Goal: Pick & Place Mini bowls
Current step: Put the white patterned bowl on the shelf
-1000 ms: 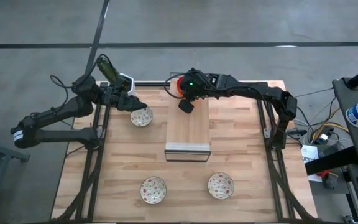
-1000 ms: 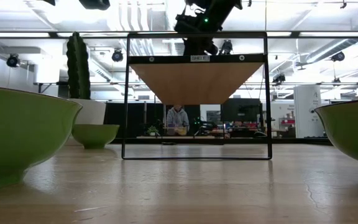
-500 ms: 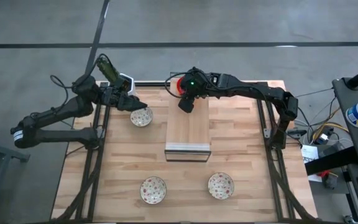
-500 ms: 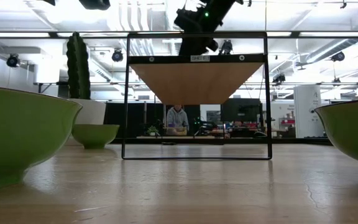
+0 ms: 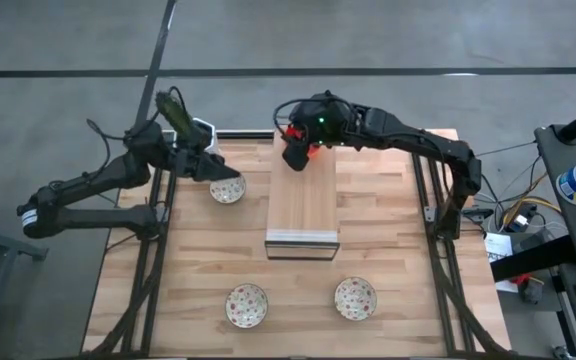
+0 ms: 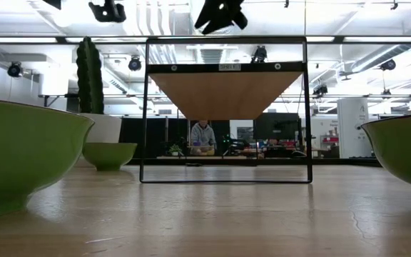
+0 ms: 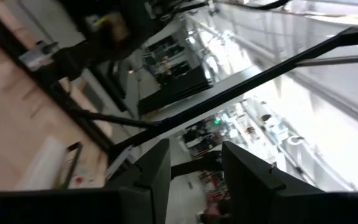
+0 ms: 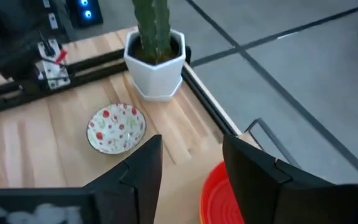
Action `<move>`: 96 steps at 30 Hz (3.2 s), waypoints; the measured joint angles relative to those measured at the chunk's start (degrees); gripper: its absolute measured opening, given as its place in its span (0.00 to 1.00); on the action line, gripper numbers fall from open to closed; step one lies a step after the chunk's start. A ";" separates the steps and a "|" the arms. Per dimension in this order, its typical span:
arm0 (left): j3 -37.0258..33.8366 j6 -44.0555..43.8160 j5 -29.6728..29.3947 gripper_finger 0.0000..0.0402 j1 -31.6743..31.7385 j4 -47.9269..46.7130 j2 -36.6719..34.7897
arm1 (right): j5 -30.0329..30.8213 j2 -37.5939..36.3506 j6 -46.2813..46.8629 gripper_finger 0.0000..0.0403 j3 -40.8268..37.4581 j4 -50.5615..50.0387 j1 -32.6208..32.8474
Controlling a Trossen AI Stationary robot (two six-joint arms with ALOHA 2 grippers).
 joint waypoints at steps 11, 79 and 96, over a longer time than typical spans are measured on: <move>0.00 10.52 -2.43 0.34 -0.01 -12.34 0.09 | 0.06 0.02 4.36 0.36 5.73 -2.92 1.55; -20.37 13.01 -29.57 0.34 4.09 -32.86 -12.92 | -0.37 0.07 11.90 0.19 9.72 -5.75 2.01; -20.37 13.17 -28.82 0.34 8.47 -32.78 -13.14 | -0.35 0.13 11.85 0.17 9.72 -5.77 2.63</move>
